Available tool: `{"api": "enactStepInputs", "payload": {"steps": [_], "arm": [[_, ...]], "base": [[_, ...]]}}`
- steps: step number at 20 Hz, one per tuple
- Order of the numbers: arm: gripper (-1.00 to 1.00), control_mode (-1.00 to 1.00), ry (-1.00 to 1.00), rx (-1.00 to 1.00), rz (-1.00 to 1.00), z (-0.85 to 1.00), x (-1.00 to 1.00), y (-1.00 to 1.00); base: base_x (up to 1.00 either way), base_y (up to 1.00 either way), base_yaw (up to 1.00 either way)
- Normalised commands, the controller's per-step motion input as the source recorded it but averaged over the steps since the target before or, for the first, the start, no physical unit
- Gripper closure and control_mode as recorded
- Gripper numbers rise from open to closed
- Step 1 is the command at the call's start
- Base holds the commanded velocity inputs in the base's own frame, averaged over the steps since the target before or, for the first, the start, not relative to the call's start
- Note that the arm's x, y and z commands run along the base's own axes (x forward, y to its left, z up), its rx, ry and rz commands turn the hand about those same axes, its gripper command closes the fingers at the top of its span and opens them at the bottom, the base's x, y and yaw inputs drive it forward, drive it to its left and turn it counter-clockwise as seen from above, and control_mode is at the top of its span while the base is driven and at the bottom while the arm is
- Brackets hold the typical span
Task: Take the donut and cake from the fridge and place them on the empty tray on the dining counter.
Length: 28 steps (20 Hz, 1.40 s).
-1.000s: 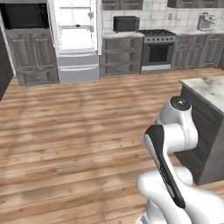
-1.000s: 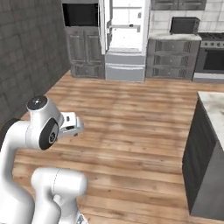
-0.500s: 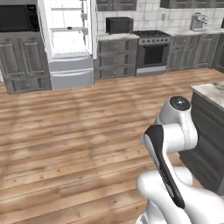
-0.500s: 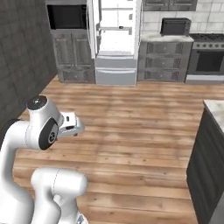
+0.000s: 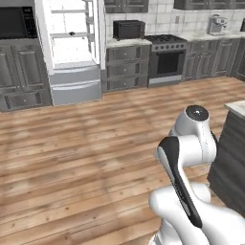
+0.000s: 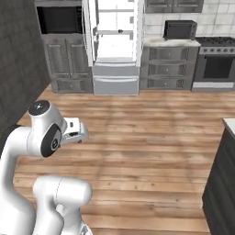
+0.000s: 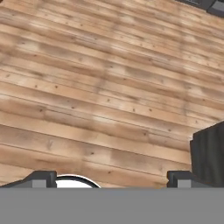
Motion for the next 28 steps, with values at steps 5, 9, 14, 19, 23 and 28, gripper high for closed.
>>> {"api": "enactStepInputs", "payload": {"steps": [5, 9, 14, 19, 23, 28], "arm": [[-1.00, 1.00, 0.00, 0.00, 0.00, 0.00, 0.00, 0.00], [-1.00, 1.00, 0.00, 0.00, 0.00, 0.00, 0.00, 0.00], [-1.00, 1.00, 0.00, 0.00, 0.00, 0.00, 0.00, 0.00], [-1.00, 1.00, 0.00, 0.00, 0.00, 0.00, 0.00, 0.00], [-1.00, 1.00, 0.00, 0.00, 0.00, 0.00, 0.00, 0.00], [-1.00, 1.00, 0.00, 0.00, 0.00, 0.00, 0.00, 0.00]], "base": [[0.71, 0.43, -0.04], [0.68, 0.45, -0.05], [0.62, 0.44, -0.07], [0.58, 0.49, -0.08], [0.60, 0.50, -0.07], [0.63, 0.46, -0.03]]}}
